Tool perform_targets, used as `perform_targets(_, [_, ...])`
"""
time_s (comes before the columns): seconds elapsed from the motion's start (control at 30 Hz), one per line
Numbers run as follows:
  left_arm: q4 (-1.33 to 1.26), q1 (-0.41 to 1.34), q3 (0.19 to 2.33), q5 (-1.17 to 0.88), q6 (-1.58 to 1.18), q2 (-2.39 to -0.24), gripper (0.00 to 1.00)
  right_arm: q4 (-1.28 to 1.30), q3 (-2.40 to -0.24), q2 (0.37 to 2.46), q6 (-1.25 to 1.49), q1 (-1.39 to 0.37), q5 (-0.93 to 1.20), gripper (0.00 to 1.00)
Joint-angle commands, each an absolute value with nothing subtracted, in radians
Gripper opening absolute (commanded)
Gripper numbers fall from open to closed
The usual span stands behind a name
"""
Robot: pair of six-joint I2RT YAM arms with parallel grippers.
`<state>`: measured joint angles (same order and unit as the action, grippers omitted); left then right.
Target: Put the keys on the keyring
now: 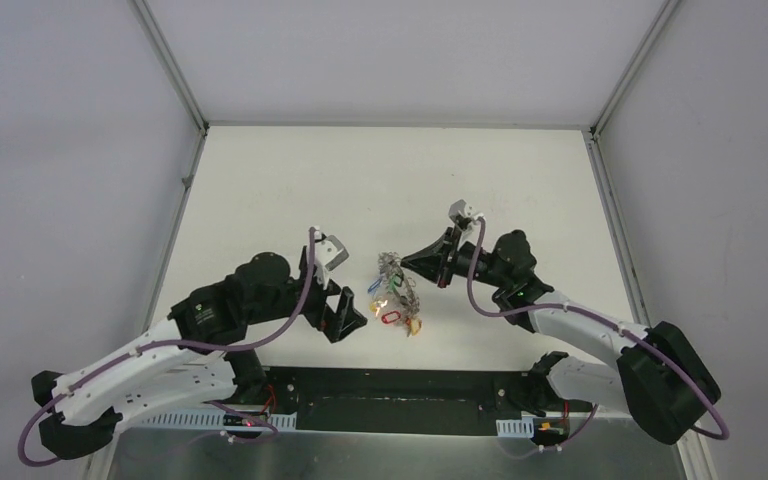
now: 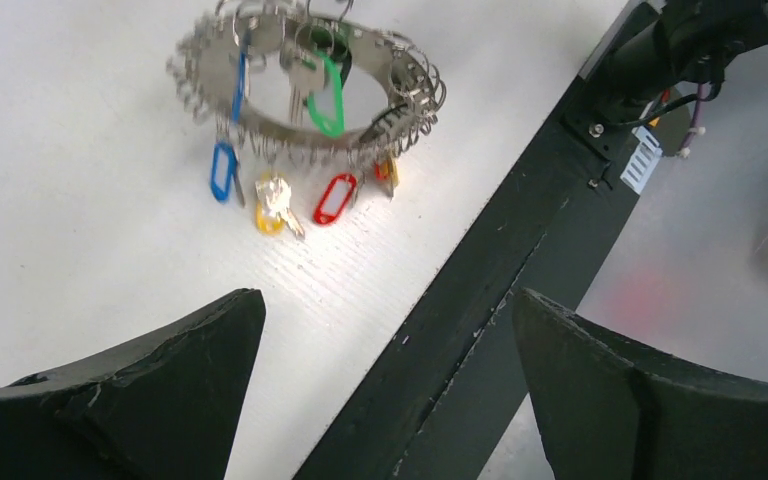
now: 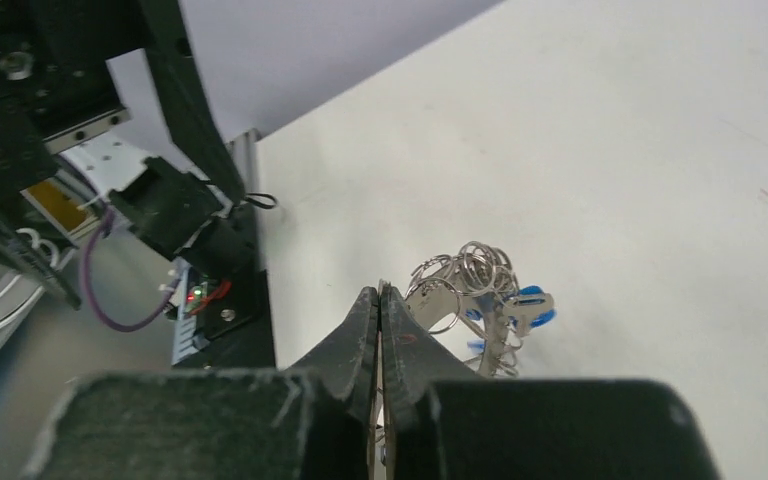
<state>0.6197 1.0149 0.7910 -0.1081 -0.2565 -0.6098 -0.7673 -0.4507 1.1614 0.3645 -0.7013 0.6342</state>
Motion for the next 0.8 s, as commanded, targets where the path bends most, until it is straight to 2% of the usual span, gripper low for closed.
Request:
perform_targets(0.0, [0.515,1.021,0.816,-0.074,-0.376,-0.703,0.99,-0.699,-0.421,1.091,0.357,-0.584,0.671,0.00])
perform_targets(0.3, [0.401,1.013,0.838,-0.040,-0.412,-0.870,0.99,-0.691,-0.350,1.139,0.357,-0.324,0.704,0.00])
perform_targets(0.53, [0.340,0.942,0.834,-0.110,-0.445,-0.969,0.99,-0.665,-0.350,1.218,0.357,-0.194,0.704,0.01])
perform_targets(0.67, [0.320,0.879,0.827,-0.169,-0.459,-1.017,0.99,-0.642,-0.368,1.267,0.361,-0.164,0.687,0.14])
perform_targets(0.77, [0.287,0.817,0.810,-0.221,-0.479,-1.036,0.99,-0.634,-0.366,1.290,0.386,-0.141,0.636,0.31])
